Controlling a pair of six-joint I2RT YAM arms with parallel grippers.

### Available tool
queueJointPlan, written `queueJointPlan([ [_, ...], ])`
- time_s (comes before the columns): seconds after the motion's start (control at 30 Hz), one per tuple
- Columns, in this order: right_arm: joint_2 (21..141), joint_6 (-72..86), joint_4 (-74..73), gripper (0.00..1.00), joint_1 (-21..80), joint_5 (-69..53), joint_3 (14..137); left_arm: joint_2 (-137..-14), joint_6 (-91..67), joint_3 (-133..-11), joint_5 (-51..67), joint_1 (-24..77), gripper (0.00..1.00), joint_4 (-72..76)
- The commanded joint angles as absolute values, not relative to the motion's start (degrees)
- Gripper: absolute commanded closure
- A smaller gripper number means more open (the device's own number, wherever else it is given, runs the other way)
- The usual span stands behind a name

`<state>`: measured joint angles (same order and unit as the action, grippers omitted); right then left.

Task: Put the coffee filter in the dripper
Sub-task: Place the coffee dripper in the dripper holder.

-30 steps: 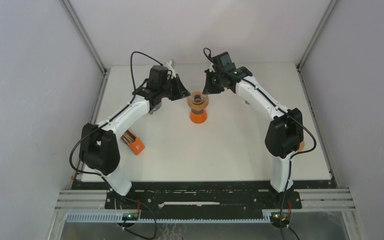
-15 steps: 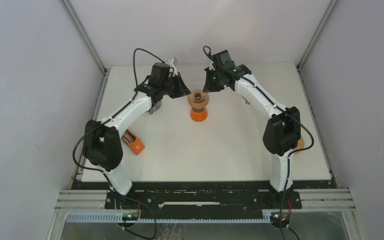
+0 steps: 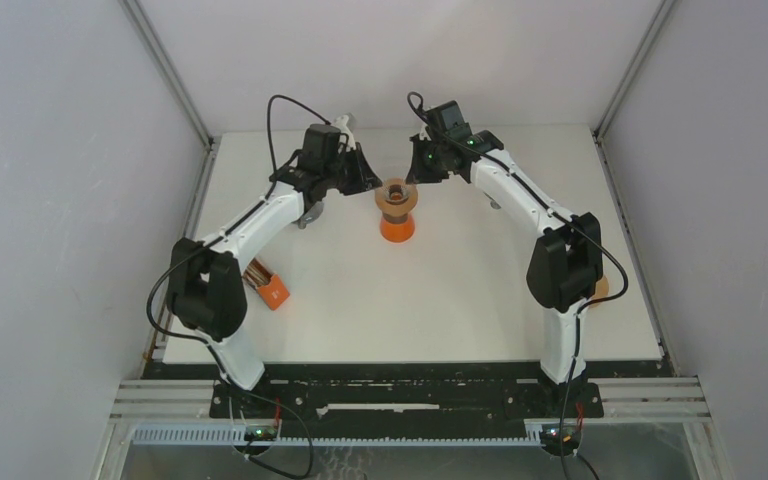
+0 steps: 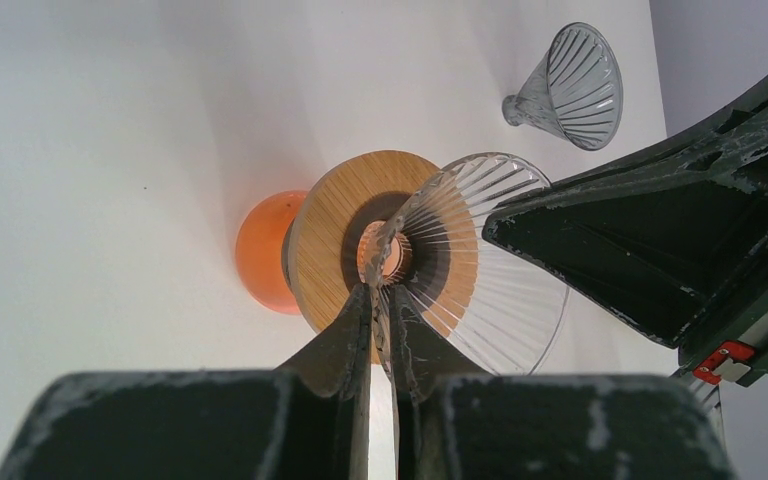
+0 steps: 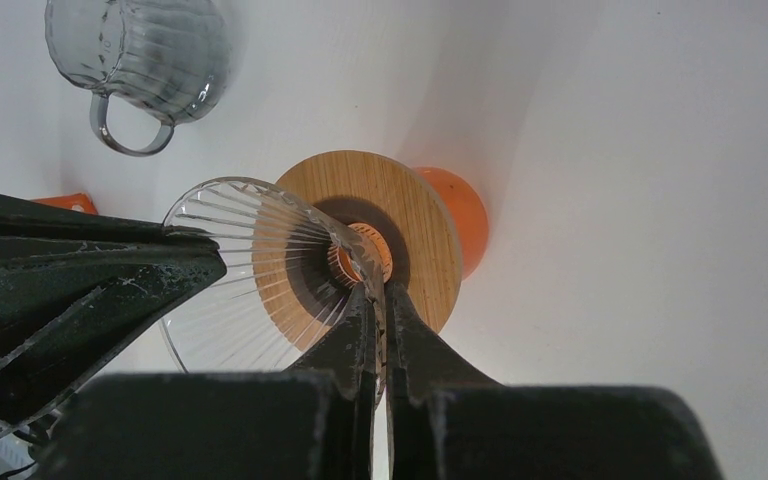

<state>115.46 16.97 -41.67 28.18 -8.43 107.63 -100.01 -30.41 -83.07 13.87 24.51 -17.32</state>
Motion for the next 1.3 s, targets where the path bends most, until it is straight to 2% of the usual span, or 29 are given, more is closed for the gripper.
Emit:
queueJointPlan([
  [0.0,125.37,15.73,-50.73,1.00,29.45,-5.39,101.78,-103.95,-28.66,-82.57,17.82,28.24,0.98,-23.77],
  [0.87,129.25,15.97,-50.41,1.00,29.73,-3.19,100.98,-108.18,-26.77,-84.48,14.90,30.54,0.97,-27.60],
  [1.2,124.77,15.12,-53.03,1.00,31.23,-1.94,103.37,-109.60,-26.79,-82.66,15.45,30.54,0.97,-27.65],
  [1.27,123.90,15.12,-53.13,1.00,31.42,-1.91,103.73,-109.27,-26.81,-82.09,15.57,30.53,0.94,-27.73],
])
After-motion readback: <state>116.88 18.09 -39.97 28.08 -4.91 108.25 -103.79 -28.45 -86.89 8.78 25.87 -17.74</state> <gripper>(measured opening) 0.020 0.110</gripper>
